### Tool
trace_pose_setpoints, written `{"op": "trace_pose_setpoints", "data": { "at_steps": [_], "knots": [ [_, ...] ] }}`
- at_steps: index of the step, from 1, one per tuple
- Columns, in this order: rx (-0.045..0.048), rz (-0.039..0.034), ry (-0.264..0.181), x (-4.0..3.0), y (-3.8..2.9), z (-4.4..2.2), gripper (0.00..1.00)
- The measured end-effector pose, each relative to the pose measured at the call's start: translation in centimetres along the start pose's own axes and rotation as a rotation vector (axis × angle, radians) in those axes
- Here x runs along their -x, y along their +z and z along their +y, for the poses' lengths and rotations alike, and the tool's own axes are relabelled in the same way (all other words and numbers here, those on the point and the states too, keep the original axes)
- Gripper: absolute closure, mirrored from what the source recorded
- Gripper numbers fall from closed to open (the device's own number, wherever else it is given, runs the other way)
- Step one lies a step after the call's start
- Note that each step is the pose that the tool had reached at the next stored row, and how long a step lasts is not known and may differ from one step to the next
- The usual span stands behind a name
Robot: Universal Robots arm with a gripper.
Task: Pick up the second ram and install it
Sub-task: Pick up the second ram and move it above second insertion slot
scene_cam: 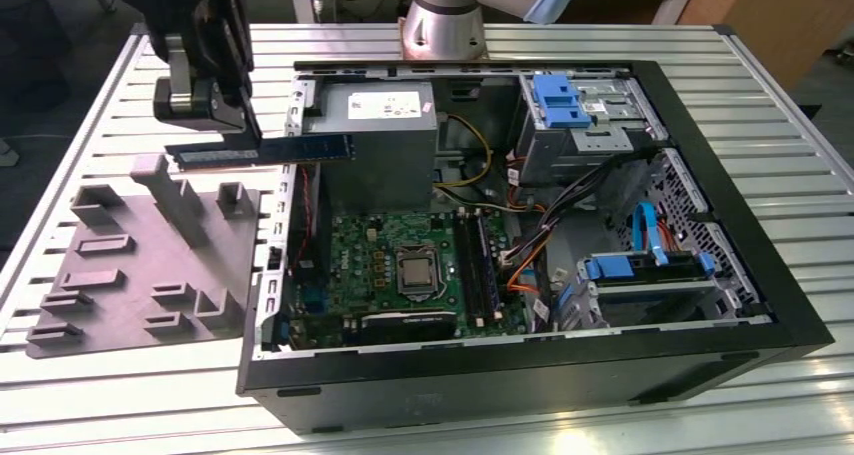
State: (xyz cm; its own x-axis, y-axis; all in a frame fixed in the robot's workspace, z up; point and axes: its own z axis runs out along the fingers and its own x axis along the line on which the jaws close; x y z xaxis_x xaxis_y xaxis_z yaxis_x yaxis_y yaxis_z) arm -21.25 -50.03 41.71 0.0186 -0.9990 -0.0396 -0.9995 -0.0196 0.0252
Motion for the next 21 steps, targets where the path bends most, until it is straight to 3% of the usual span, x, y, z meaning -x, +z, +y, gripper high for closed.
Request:
{"op": "trace_pose_setpoints", "data": {
  "at_steps": [21],
  "knots": [
    [0.0000, 0.0001, 0.000, -0.05, -0.08, -2.84, 0.89]
  ]
}}
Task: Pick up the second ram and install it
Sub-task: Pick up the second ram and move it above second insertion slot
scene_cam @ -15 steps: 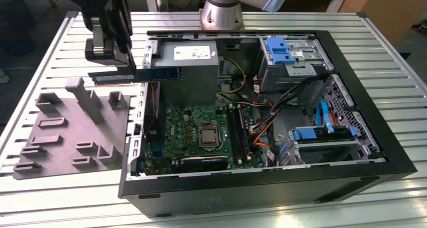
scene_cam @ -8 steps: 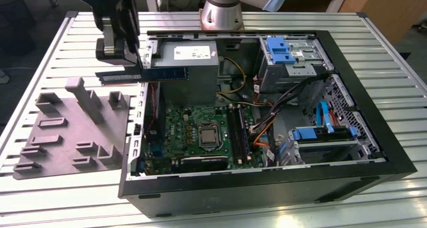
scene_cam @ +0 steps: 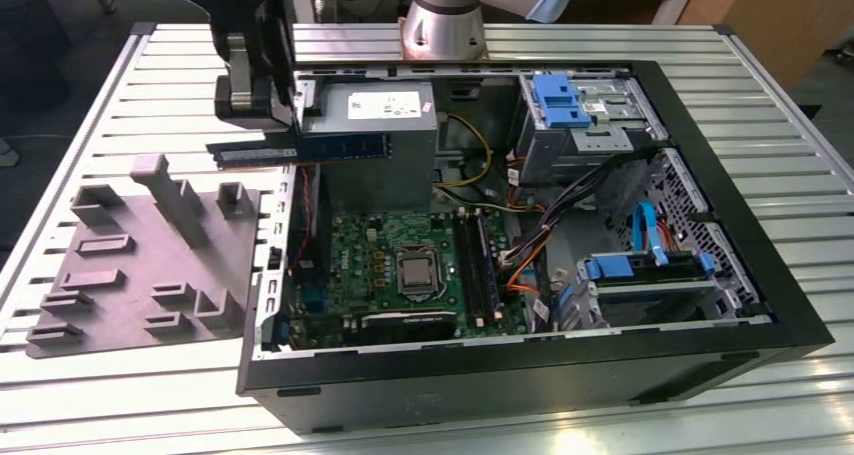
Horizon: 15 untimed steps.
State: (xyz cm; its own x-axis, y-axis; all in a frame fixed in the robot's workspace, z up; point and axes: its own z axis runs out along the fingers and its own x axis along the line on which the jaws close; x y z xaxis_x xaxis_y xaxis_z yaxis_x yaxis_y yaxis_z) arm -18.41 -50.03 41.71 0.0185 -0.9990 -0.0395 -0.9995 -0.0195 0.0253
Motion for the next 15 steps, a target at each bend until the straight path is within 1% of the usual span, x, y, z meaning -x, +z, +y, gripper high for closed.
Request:
{"op": "trace_pose_setpoints", "data": {
  "at_steps": [15],
  "knots": [
    [-0.0001, -0.0001, 0.000, -0.03, -0.04, -1.71, 0.89]
  ]
}}
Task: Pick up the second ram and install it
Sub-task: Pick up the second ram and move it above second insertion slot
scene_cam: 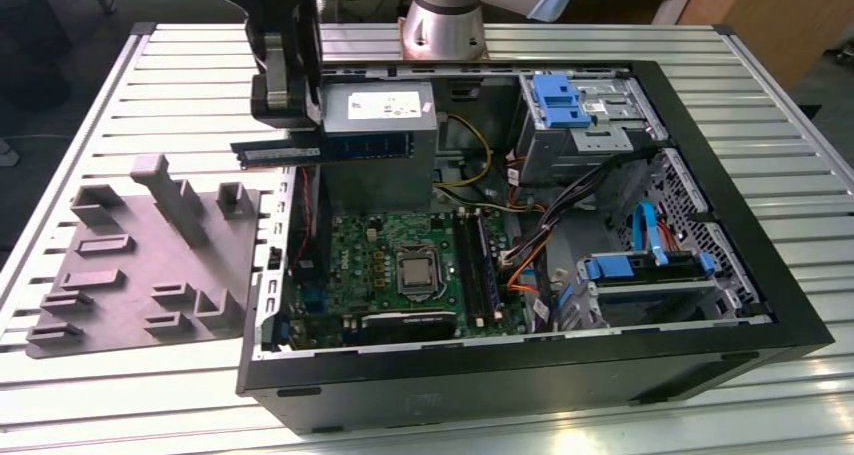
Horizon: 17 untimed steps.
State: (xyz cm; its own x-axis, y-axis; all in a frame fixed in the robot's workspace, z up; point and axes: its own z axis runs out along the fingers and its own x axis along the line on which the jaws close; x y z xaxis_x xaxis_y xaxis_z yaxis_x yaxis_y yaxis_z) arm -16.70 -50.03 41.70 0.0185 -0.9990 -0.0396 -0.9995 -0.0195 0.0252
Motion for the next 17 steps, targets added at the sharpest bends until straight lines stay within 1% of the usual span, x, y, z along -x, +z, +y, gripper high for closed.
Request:
{"op": "trace_pose_setpoints", "data": {
  "at_steps": [13, 17],
  "knots": [
    [0.0000, 0.0000, 0.000, -0.03, 0.00, -1.54, 0.89],
    [0.0000, 0.0000, 0.000, -0.04, 0.04, -2.13, 0.89]
  ]
}}
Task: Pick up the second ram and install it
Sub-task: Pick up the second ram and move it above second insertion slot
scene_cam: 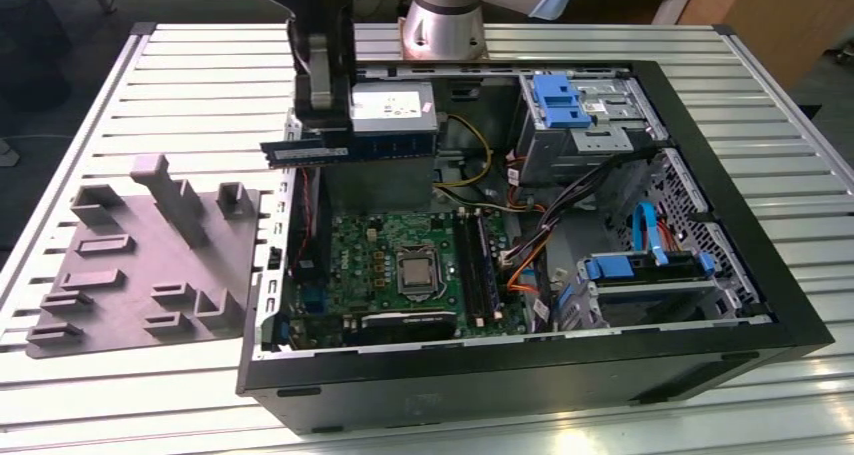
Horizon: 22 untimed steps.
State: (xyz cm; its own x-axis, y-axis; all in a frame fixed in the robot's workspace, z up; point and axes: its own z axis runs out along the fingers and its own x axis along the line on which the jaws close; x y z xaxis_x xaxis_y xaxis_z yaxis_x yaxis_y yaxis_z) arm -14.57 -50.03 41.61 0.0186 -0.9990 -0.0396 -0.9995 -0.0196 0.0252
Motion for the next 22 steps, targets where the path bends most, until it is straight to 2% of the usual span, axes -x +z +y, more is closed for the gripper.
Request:
{"op": "trace_pose_setpoints", "data": {
  "at_steps": [5, 14, 22],
  "knots": [
    [0.0000, 0.0000, 0.000, -0.02, 0.04, -0.69, 0.89],
    [0.0001, 0.0000, 0.000, -0.02, 0.05, -0.86, 0.89],
    [0.0000, -0.0001, 0.000, -0.04, 0.05, -1.60, 0.89]
  ]
}}
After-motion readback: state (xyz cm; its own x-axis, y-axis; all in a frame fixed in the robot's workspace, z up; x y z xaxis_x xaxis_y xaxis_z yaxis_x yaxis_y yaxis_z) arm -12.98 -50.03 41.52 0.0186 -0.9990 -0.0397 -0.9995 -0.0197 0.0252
